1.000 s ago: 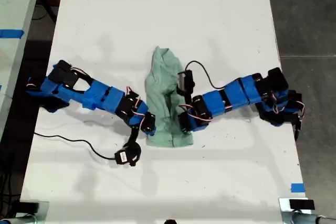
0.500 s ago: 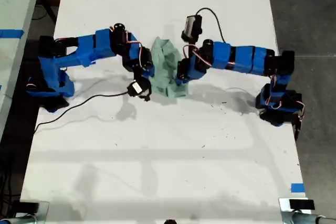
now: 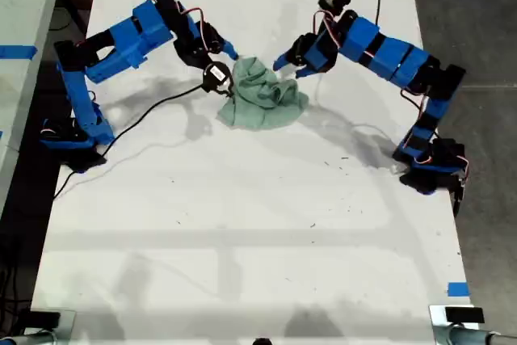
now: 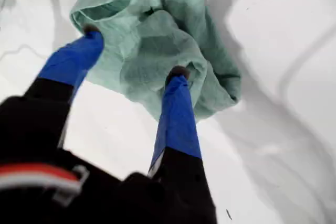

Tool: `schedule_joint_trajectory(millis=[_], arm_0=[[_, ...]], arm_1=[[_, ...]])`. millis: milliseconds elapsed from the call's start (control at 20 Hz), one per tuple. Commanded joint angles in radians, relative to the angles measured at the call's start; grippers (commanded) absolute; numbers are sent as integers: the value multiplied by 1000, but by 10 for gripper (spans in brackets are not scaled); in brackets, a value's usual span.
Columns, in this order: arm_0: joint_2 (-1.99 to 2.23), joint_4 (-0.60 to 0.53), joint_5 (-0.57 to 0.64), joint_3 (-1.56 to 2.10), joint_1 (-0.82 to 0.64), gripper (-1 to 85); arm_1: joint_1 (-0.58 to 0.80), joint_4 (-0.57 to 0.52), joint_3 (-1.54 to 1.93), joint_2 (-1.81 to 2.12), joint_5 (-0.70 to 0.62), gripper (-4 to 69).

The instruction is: Fold t shirt

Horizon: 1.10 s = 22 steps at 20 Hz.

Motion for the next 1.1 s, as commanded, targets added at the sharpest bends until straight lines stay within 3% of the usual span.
schedule_joint_trajectory(millis=[0,200,250,300,350,500,550,650,800,900,950,1050], arm_0=[[25,8,31,-29,-26,252],[98,51,75,-28,-40,233],[144,57,120,-9,-51,206],[210,58,183,21,-63,99],[316,61,195,97,-75,-2],[750,55,210,337,8,-2],[899,52,176,425,118,-2],[1235,-23,-6,699,383,-3],[1704,-339,-264,1338,749,-3],[1891,-548,-302,1712,842,-3],[1991,-594,-308,1844,847,-3],[2160,-531,-347,1987,825,-2]], arm_1=[[38,17,-34,29,44,400],[123,173,-41,72,38,395],[153,222,-11,110,23,258],[183,273,32,167,6,83],[198,305,98,250,-29,14],[80,295,434,693,-15,14],[-20,295,540,847,37,14],[-252,279,758,1111,224,14],[-603,164,1055,1287,480,13],[-730,-32,1266,1376,523,-23],[-756,-147,1382,1439,511,-24],[-767,-279,1631,1635,503,-25]])
